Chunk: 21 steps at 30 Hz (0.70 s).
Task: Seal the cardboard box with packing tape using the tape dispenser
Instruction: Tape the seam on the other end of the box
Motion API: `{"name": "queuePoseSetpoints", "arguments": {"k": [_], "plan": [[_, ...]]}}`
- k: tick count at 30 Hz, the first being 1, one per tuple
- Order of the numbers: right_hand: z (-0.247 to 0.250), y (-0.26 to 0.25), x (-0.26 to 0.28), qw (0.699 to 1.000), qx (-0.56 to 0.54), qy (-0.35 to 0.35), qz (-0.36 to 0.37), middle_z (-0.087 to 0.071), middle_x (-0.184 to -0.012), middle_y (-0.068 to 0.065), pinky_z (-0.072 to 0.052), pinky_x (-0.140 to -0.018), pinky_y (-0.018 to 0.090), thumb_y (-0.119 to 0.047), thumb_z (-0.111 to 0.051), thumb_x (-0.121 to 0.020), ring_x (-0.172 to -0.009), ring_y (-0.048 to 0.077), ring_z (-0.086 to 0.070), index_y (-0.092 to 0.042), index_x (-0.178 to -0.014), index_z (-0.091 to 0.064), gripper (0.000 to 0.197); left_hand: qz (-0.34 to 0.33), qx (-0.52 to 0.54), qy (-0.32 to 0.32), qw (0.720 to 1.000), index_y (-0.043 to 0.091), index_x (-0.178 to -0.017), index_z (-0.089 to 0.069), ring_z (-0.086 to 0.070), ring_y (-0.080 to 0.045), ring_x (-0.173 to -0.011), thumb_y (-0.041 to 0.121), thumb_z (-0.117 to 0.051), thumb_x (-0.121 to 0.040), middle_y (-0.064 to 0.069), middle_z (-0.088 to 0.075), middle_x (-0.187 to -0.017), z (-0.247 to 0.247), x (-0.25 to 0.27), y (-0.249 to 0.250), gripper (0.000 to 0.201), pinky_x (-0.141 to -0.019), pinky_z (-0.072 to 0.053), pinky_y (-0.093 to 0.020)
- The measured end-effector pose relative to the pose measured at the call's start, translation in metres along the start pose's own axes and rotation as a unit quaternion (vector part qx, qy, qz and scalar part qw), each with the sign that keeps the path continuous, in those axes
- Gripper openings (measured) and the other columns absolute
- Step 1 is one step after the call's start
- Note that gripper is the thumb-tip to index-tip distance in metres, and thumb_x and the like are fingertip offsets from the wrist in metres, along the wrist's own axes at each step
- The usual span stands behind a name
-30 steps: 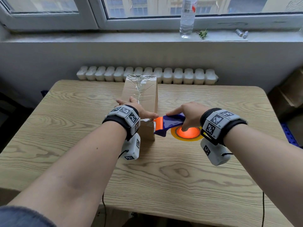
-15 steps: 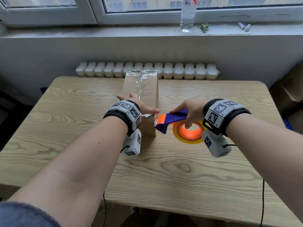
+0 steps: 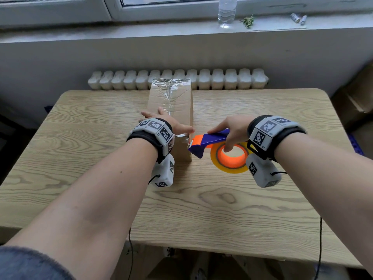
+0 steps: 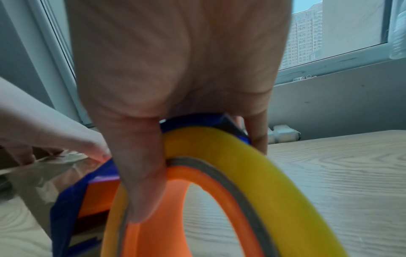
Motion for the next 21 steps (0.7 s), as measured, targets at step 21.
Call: {"name": "queuePoseSetpoints", "arguments": {"k": [21], "plan": [[-0.039, 0.035, 0.000, 0.998, -0.048, 0.046, -0.004, -0.063, -0.124, 0.001, -0.045, -0.088, 0.030, -0.018, -0.069, -0.078, -0.111, 0.023, -0.058, -0.025, -0.137, -0.049, 0.063, 0.027, -0.078, 0.067, 0.994, 0.005, -0.152, 0.005, 0.001, -0.043, -0.146, 0.031, -0.068, -0.085, -0.024, 0.004, -0.158, -0.029, 0.014, 0.042, 0.103, -0.117, -0.013, -0.056]]}}
Point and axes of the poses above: each hand's wrist, its own x-axis away from the middle knuckle, its own z-axis out of the back of the hand, y = z × x, the point moved 2 cm from there along -x, towards the middle knuckle
